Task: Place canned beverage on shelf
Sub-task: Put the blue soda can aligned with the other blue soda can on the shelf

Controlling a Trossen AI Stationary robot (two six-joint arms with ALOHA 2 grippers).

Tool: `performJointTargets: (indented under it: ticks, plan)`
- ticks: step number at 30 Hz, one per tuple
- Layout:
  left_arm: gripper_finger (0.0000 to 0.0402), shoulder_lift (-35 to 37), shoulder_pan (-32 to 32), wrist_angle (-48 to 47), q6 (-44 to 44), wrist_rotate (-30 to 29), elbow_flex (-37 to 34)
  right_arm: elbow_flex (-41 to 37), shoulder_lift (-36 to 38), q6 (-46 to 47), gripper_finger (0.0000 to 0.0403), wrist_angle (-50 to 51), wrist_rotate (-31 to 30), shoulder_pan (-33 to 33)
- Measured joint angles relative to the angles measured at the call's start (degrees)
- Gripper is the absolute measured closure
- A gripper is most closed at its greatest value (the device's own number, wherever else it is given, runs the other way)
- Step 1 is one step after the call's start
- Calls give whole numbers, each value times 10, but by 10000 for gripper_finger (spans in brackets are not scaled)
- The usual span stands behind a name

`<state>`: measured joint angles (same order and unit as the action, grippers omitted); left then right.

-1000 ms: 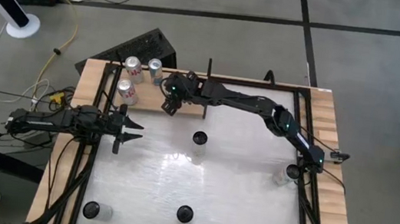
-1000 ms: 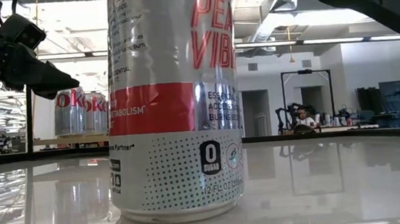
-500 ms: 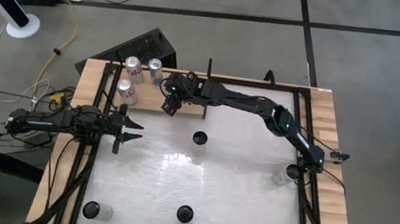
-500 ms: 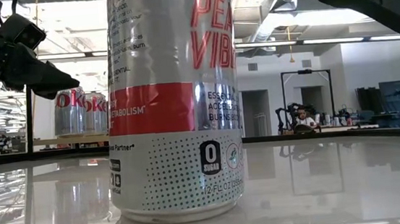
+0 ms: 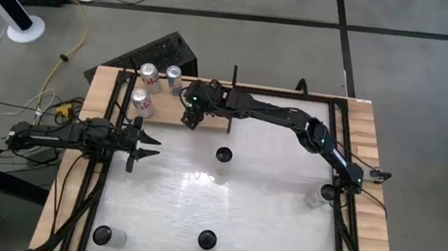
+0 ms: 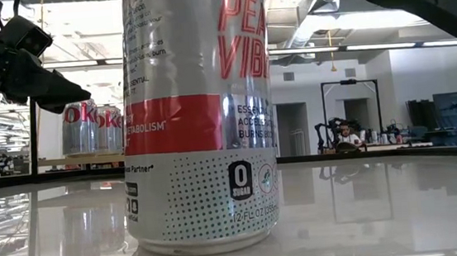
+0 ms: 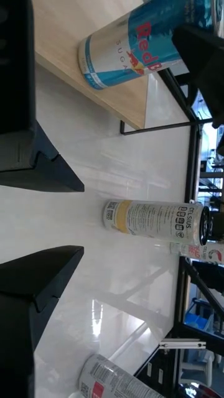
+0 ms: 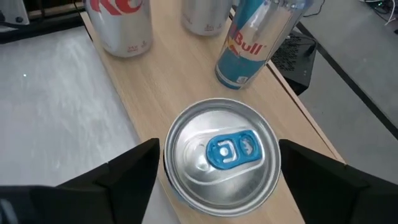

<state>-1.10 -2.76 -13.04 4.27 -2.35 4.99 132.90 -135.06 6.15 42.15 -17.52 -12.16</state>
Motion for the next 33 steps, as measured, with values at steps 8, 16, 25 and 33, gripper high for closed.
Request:
performJointTargets:
  ticks: [8,16,25,33]
  plan:
    - [267,0,0,0,0,0,0,0,40,-16,49,11,0,6]
    - [267,0,0,0,0,0,0,1,88,-6,56,68,-12,27]
    - [267,0,0,0,0,0,0,-1,67,27,101,140,-74,29]
    - [267,0,0,0,0,0,0,0,68,46,201,144,-101,11]
